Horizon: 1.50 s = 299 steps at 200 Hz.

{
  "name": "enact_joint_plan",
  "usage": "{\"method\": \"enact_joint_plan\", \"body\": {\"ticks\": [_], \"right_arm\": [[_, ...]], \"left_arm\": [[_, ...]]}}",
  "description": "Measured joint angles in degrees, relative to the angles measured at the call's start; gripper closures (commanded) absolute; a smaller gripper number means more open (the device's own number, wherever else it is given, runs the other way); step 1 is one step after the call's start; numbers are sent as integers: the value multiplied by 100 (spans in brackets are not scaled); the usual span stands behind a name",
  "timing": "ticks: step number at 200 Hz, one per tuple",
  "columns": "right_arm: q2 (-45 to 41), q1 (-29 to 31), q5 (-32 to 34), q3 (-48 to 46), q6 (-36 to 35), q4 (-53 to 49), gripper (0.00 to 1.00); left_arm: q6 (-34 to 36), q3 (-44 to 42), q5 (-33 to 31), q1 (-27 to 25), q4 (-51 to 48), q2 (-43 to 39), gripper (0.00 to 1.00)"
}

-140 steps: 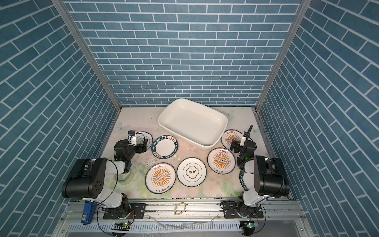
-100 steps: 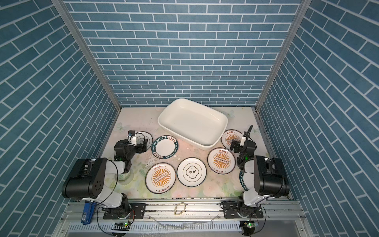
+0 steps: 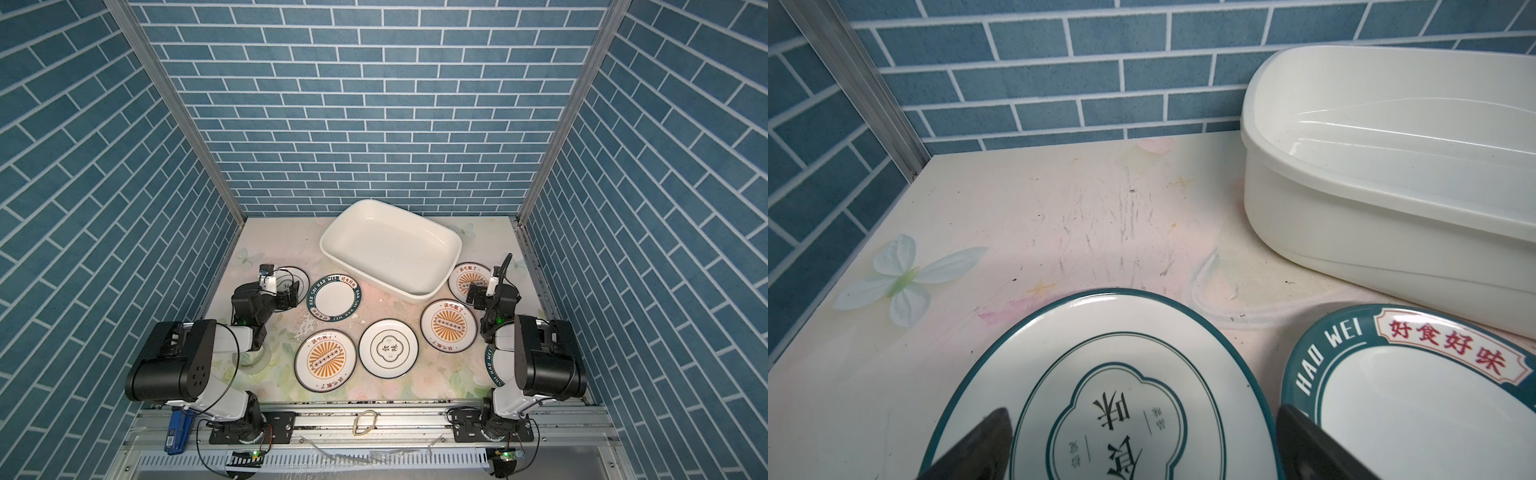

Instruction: Place the plates into the plastic bin on the countertop

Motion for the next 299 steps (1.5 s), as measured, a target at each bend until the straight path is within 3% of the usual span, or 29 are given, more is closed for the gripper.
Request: {"method": "enact_joint_plan", "body": {"ticks": [262,299], "right_arm": [[0,-2,-24,-4,0,61,1],[-188,-2,2,-109,2,125,1]], "left_arm": [[-2,0,-13,0,-4,-4,0],[-7,76,-118,0,-459,-378,0]]}}
